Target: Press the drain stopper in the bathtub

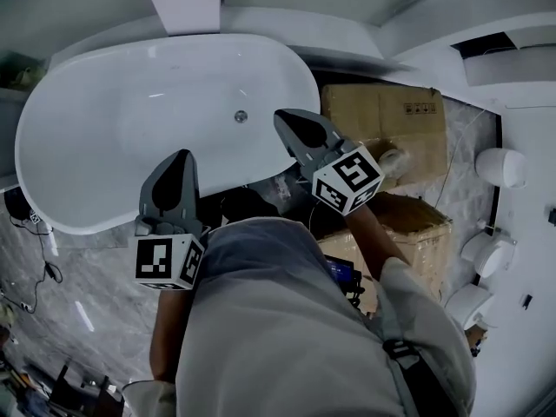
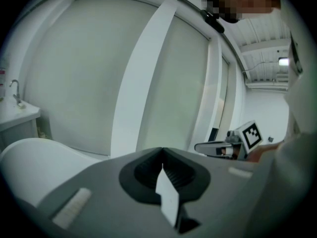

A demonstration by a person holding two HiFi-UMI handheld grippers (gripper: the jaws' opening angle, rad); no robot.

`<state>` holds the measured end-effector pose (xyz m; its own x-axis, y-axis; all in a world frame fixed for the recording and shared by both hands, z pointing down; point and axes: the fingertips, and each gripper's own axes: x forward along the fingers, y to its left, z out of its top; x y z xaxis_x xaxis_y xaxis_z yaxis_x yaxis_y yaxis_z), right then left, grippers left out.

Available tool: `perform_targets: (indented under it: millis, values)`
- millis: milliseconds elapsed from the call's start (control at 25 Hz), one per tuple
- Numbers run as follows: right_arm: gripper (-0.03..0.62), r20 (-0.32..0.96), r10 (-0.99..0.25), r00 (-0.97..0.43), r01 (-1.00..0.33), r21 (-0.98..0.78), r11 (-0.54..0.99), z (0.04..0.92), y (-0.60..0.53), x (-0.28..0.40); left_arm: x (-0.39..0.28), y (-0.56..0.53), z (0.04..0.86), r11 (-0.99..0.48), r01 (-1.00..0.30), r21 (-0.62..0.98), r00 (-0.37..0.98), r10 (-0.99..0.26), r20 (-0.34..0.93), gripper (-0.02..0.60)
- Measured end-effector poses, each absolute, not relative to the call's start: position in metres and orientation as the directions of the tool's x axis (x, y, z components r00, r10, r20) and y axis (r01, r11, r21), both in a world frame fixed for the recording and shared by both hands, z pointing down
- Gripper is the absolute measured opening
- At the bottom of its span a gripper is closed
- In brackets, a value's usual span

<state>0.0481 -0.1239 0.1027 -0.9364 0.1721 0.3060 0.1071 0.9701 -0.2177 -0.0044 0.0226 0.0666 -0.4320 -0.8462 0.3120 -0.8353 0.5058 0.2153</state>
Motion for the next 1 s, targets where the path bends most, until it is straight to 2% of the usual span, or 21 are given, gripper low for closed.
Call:
perform_targets:
  millis: [440,1000]
  values:
    - [-0.006,0.246,0.188,-0.951,0.141,-0.200,0.970,0.064,-0.122,0.064,0.008,0.022,0.037,0.521,-0.838,0.163,-0.477,-0.844,0.244,0.000]
    - [-0.006,0.243,0.150,-0.958,0.111,-0.165,0.980,0.041,-0.116,0.087,0.000,0.006,0.019,0.516,-0.845,0.139,-0.487,-0.851,0.197,0.000]
